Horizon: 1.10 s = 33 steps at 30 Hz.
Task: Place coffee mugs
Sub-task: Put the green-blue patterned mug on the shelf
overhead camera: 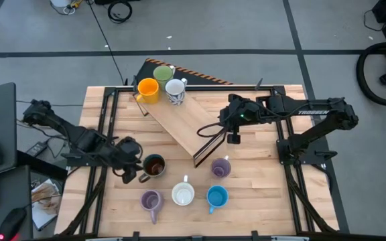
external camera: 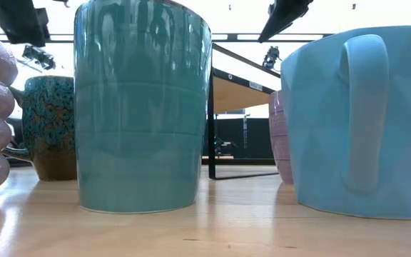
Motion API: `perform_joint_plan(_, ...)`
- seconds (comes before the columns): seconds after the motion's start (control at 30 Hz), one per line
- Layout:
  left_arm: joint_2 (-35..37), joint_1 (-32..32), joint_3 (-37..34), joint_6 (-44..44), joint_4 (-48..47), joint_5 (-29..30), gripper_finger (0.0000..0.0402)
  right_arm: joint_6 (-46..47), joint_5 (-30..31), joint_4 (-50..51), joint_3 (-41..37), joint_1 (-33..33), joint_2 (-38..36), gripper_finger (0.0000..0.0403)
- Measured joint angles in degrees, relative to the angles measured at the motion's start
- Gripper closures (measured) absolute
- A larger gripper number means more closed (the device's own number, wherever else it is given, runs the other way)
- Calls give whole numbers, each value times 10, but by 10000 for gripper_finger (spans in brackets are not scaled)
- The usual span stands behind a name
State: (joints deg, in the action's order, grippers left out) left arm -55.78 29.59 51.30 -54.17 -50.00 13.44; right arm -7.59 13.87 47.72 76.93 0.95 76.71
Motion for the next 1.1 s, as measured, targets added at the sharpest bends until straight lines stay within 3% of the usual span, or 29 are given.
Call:
perform_joint_plan(0.43, -128, 57, 10, -203, -26, -23, 242, -28, -22, -32, 0, 0, 0, 265)
perform_joint_plan(0.73, -202, 67, 75, -247, -83, -8, 242, -31, -58, -33, 0, -1, 0, 265)
perform_joint_plan(1.1, -260, 57, 73, -262, -88, -6, 203, -45, -65, -36, 0, 0, 0, 265)
